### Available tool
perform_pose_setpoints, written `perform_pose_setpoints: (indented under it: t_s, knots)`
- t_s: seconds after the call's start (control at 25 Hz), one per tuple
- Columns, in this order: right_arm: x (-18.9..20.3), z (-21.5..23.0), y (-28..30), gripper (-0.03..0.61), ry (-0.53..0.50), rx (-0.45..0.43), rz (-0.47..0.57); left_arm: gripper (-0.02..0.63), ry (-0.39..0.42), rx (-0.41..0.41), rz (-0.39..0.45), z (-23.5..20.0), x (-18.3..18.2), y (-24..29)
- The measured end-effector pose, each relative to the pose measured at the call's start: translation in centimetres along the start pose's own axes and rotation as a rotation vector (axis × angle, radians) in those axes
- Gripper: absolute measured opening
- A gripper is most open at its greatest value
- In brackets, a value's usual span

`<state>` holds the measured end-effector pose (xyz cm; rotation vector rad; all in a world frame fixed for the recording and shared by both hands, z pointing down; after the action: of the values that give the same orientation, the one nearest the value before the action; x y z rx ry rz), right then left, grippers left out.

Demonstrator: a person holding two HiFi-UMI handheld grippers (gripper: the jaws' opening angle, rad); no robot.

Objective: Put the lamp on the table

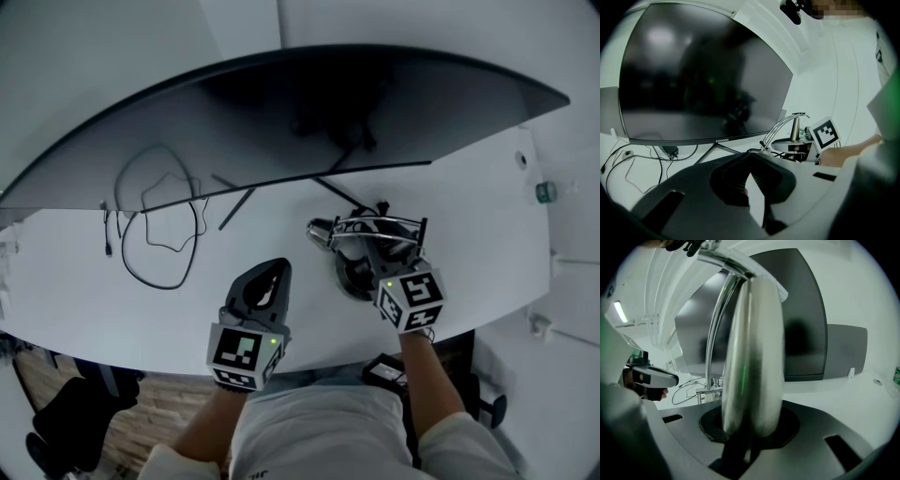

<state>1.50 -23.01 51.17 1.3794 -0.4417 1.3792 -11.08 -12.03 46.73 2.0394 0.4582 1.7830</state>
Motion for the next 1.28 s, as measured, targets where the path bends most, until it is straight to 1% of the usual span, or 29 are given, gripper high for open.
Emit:
perform_pose_setpoints:
  t_s: [0.24, 0.44, 0.72, 0.92, 1.28]
  knots:
    - [0.4, -1.3, 0.3, 0.112, -0.074, -0.005, -0.019, 0.003, -0.001, 0.01, -0.01, 0.4, 0.6, 0.0]
    - [0.8, -2.1, 0.4, 0.12, -0.109, -0.008, -0.019, 0.003, -0.004, 0.012, -0.003, 0.5, 0.4, 0.0]
    - [0.7, -2.9, 0.0, 0.126, -0.144, -0.018, 0.02, 0.003, 0.0, 0.022, -0.012, 1.0, 0.9, -0.5]
    - [1.2, -3.6, -0.1, 0.138, -0.16, -0.035, 0.029, 0.003, -0.002, 0.02, -0.005, 1.1, 1.0, -0.8]
    - [1.8, -4.2, -0.5, 0.14, -0.179, -0.022, 0.044, 0.003, 0.003, 0.021, -0.01, 1.3, 1.4, -1.5]
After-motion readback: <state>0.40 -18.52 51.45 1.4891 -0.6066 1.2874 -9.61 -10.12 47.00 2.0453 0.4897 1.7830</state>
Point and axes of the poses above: the fingertips, and each gripper's own axes: y forward along the fingers, z to its right, x out of its underside, the point moved 1 cm from there along -y, backward along the fingers, and after that the axes turned 15 degrees about -x, right-handed, at the moved point
